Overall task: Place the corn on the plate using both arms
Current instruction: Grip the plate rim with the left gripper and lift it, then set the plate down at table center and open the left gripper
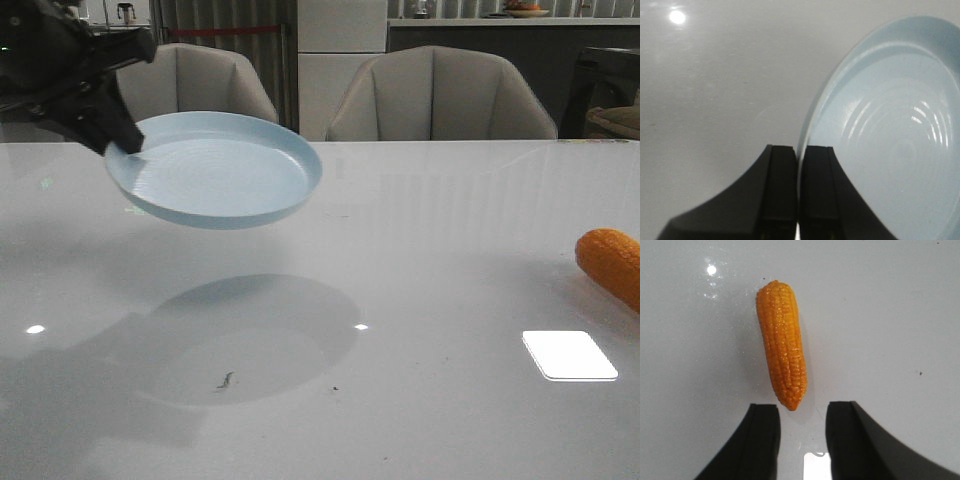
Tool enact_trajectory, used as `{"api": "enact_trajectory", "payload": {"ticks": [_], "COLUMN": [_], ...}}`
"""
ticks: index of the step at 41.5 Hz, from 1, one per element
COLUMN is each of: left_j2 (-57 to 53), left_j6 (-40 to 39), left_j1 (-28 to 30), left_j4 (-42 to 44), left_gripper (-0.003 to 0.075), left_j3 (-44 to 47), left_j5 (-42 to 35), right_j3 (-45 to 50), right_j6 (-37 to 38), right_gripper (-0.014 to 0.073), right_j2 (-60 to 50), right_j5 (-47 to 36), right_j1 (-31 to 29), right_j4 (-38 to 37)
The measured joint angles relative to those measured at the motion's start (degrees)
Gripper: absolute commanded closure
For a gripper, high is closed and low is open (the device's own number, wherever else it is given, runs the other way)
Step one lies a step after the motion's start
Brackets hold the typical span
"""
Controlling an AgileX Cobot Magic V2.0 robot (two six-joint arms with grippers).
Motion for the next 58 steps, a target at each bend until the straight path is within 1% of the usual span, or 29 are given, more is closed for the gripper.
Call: {"api": "enact_trajectory", "payload": {"ticks": [7,16,23,30,37,38,41,44,48,50,52,58], "left_j2": [0.0,3.4,8.1,10.1,11.1,11.4,11.6,11.8,11.8,11.8,11.8,11.8], "left_j6": [0.0,0.0,0.0,0.1,3.0,3.2,3.7,4.0,4.1,4.1,4.1,4.2], "left_j1": [-5.2,-8.7,-9.5,-9.5,-9.5,-9.5,-9.5,-9.5,-9.5,-9.5,-9.5,-9.5], "left_j4": [-0.2,-0.4,-0.4,-0.4,-0.4,-0.4,-0.4,-0.4,-0.4,-0.4,-0.4,-0.4], "left_gripper": [0.0624,0.0624,0.0624,0.0622,0.0614,0.0606,0.0549,0.0449,0.0281,0.0236,0.022,0.0225], "left_j3": [-0.1,-0.2,-0.2,-0.2,-0.2,-0.2,-0.2,-0.2,-0.4,-0.4,-0.4,-0.4], "left_j5": [1.4,2.9,3.7,2.8,2.6,2.7,3.2,3.5,3.6,3.6,3.6,3.6], "right_j3": [0.0,0.0,0.0,0.0,0.0,0.0,0.0,0.0,0.0,0.0,0.0,0.0], "right_j6": [0.0,0.0,0.0,0.0,0.0,0.0,0.0,0.0,0.0,0.0,0.0,0.0], "right_gripper": [0.0244,0.0244,0.0244,0.0244,0.0244,0.0244,0.0244,0.0244,0.0244,0.0244,0.0244,0.0244], "right_j2": [0.0,0.0,0.0,0.0,0.0,0.0,0.0,0.0,0.0,0.0,0.0,0.0], "right_j5": [0.0,0.0,0.0,0.0,0.1,0.1,0.1,0.1,0.1,0.1,0.1,0.1], "right_j1": [0.0,0.0,0.0,0.0,0.0,0.0,0.0,0.0,0.0,0.0,0.0,0.0], "right_j4": [0.0,0.0,0.0,0.0,0.0,0.0,0.0,0.0,0.0,0.0,0.0,0.0]}}
